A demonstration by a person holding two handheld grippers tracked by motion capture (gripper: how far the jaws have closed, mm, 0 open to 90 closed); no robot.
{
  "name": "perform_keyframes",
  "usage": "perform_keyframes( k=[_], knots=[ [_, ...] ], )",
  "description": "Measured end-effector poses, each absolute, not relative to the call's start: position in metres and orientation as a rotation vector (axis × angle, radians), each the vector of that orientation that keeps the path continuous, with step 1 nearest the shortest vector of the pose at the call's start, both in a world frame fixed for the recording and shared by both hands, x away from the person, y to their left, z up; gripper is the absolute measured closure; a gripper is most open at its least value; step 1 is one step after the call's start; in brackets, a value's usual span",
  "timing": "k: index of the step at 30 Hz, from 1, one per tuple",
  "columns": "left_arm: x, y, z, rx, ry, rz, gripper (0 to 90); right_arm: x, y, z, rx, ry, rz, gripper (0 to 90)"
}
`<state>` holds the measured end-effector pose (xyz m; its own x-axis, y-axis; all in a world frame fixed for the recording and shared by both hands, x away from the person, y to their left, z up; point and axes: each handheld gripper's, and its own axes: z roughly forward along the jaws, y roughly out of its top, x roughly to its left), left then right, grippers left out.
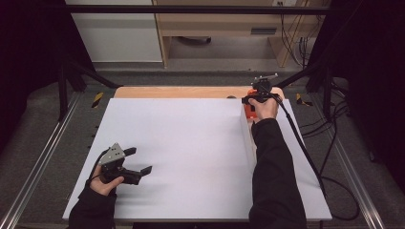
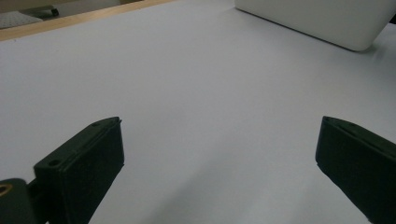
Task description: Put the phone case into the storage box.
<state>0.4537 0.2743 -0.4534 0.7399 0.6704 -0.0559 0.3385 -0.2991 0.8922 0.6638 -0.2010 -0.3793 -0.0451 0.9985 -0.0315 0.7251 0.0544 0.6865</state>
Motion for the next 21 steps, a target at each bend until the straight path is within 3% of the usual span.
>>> perform_keyframes(
  k=[21],
  knots=[
    [0.4538,0.2741,-0.4537,1.915,0.771,0.403,0.8,0.6664,-0.2017,-0.3875,1.732,1.833,0.684,15.2]
  ],
)
